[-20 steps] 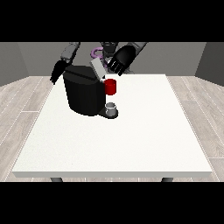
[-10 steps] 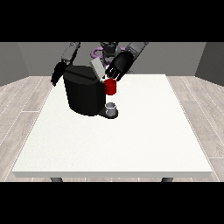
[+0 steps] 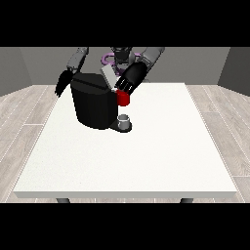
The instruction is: Insert the coffee pod into the coffee machine and close the lid
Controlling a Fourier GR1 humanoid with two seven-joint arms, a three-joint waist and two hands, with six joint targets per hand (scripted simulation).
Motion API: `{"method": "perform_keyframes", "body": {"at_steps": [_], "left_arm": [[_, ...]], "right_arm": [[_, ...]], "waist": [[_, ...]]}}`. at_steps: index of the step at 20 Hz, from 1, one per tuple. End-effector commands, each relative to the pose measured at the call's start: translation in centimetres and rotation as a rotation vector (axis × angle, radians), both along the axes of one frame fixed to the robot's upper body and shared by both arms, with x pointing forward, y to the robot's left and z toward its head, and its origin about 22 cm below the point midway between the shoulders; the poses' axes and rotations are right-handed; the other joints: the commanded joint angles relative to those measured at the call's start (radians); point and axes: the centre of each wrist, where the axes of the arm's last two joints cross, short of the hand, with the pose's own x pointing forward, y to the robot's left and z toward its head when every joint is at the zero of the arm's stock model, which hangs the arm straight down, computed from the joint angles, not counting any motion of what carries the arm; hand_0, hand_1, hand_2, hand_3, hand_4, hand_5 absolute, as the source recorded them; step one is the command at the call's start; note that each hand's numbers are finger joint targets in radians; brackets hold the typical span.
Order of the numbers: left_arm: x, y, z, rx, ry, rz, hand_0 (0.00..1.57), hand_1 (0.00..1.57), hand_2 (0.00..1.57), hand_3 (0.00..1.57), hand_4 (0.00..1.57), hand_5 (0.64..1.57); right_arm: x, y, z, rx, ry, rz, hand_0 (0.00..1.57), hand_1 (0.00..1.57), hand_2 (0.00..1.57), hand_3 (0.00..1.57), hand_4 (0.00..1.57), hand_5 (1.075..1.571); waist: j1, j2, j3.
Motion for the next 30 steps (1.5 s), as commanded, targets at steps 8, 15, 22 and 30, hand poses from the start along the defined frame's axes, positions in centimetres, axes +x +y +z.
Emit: {"method": "perform_keyframes", "body": {"at_steps": [8, 15, 22, 30], "left_arm": [[0.0, 0.3, 2.2, -0.010, -0.047, 0.020, 1.21, 1.21, 1.24, 1.20, 0.35, 1.571], [-0.1, 1.0, 2.2, 0.030, -0.116, 0.034, 1.27, 1.27, 1.27, 1.18, 0.17, 1.571], [-0.2, 1.3, 0.5, 0.160, -0.153, 0.030, 1.16, 1.16, 1.19, 1.07, 0.00, 1.571], [0.0, -0.8, 1.2, 0.093, -0.177, 0.009, 1.11, 1.11, 1.12, 0.97, 0.00, 1.571]], "right_arm": [[0.4, 1.3, 0.8, -0.021, -0.005, 0.009, 0.00, 0.00, 0.00, 0.00, 0.00, 1.571], [0.7, 1.6, 2.0, -0.011, -0.011, 0.006, 0.00, 0.00, 0.00, 0.00, 0.00, 1.571], [-0.2, 1.6, 0.4, 0.017, 0.014, 0.005, 0.00, 0.00, 0.00, 0.00, 0.00, 1.571], [0.8, 0.6, 0.5, 0.021, -0.018, -0.026, 0.00, 0.00, 0.00, 0.00, 0.08, 1.571]], "waist": [[-0.010, 0.006, 0.0000], [-0.024, 0.026, -0.0002], [-0.028, 0.025, -0.0001], [0.004, 0.052, 0.0005]]}}
